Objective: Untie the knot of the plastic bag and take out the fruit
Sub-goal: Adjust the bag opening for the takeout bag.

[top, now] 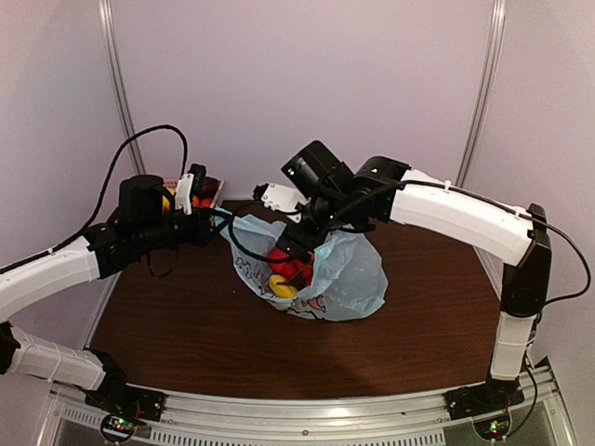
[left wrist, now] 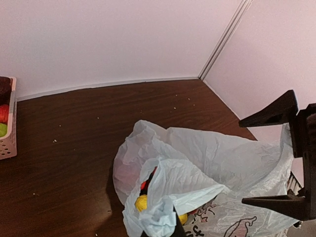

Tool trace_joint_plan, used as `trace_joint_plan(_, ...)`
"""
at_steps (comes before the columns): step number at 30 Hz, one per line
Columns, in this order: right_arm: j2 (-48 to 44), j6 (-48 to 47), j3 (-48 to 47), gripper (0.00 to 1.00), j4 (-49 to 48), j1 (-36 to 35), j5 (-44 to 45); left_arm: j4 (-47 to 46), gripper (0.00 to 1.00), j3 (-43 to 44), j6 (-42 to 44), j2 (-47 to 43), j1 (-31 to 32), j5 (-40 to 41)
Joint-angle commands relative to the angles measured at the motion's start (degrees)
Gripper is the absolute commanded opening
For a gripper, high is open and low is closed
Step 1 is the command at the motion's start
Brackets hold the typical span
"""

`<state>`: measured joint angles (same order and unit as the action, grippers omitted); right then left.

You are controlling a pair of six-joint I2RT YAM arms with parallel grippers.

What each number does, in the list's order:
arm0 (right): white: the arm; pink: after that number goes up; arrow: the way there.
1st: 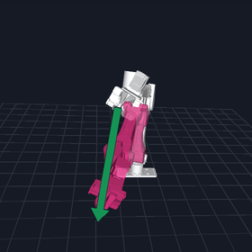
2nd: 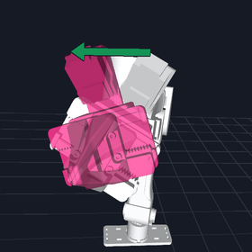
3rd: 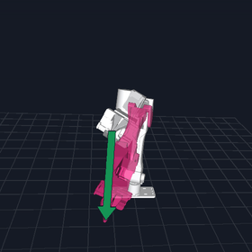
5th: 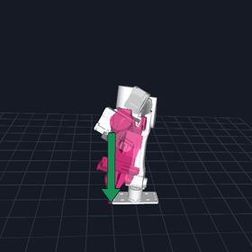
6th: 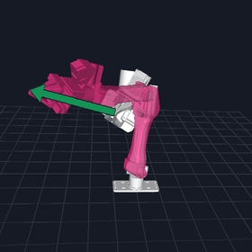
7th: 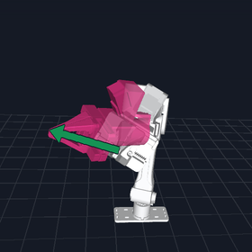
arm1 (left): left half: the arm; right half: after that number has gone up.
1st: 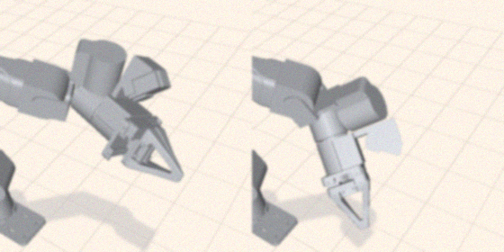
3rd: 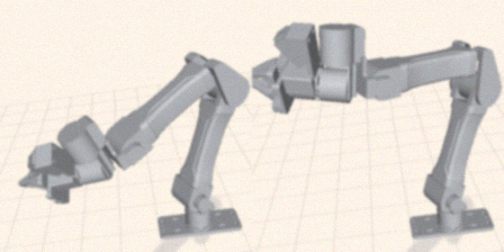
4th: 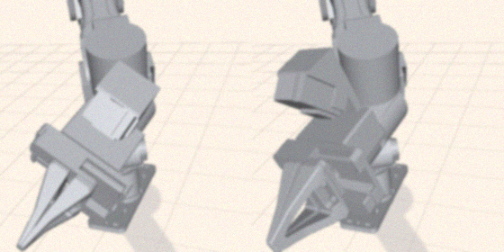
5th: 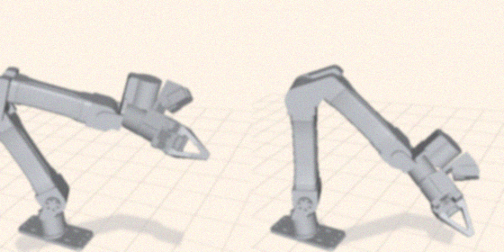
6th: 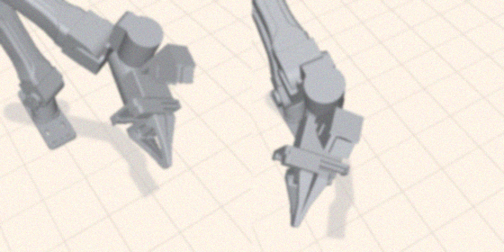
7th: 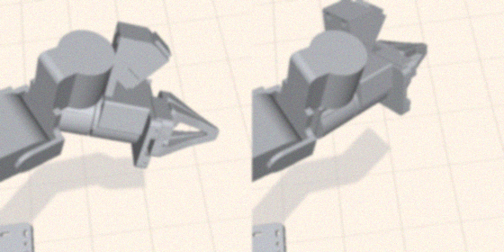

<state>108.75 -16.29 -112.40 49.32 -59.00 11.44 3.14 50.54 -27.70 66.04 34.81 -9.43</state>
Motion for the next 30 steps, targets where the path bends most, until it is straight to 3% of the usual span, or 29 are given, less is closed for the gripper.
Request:
trace_joint_plan(1, 2.12, -3.85, -2.61, 0.99, 4.34, 0.27, -1.9, -1.25, 0.0, 1.62, 0.99, -0.39, -0.35, -0.52)
trace_joint_plan(7, 2.26, -1.3, 2.87, 0.98, -5.96, 0.29, -2.09, -2.6, 0.0, 1.31, 0.72, -0.21, -0.35, -0.84)
trace_joint_plan(12, 5.03, 0.46, 3.06, 0.74, -8.6, 0.59, 2.8, -2.29, 0.0, 1.55, 1.09, -0.46, -0.35, -0.52)
trace_joint_plan(13, 5.22, 0.74, 3.0, 0.66, -8.9, 0.82, 3.75, -2.14, 0.0, 1.57, 1.15, -0.55, -0.35, -0.43)
trace_joint_plan(16, 4.59, 1.83, 2.12, 0.22, -9.46, 2.42, 7.07, -1.57, 0.0, 1.73, 1.72, -0.67, -0.35, 0.16)
trace_joint_plan(18, 3.42, 2.64, 0.87, 0.01, -9.72, 4.32, 9.78, -1.46, 0.0, 2.3, 2.33, -0.34, -0.35, -0.09)
trace_joint_plan(25, -1.09, 1.49, -9.65, 0.0, -8.24, 9.84, 16.17, -2.22, 0.0, 10.7, 7.57, 6.08, -0.35, -9.0)
trace_joint_plan(30, -5.91, 1.62, -9.97, 0.0, -8.46, 9.85, 12.98, -1.8, 0.0, 16.06, 10.29, 10.0, -0.35, -9.83)
